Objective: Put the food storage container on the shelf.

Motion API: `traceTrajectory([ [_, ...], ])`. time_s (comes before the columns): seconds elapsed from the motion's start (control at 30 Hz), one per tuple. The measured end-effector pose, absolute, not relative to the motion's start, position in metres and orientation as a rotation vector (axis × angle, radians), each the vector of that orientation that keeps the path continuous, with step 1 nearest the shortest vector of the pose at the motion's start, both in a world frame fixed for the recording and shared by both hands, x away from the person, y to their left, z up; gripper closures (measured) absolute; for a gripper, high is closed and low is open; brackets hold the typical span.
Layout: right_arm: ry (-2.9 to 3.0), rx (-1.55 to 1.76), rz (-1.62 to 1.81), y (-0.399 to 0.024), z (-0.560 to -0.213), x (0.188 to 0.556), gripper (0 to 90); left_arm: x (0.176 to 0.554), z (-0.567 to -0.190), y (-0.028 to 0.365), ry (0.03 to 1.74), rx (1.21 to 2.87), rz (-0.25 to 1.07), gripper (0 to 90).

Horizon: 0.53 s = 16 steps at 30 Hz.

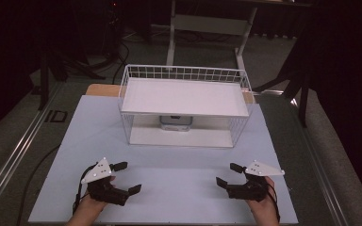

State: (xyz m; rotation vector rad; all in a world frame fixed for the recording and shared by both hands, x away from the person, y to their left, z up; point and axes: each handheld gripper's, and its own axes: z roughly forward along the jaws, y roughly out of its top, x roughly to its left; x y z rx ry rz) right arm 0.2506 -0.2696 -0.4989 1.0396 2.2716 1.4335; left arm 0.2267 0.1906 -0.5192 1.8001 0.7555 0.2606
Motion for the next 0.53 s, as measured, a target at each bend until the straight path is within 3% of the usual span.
traceTrajectory([
  [0.53,2.244,1.069,1.413,-0.2802,-0.5049,0.2575,17.8,0.227,-0.5226,0.1855,0.756,1.811,0.273,2.1],
])
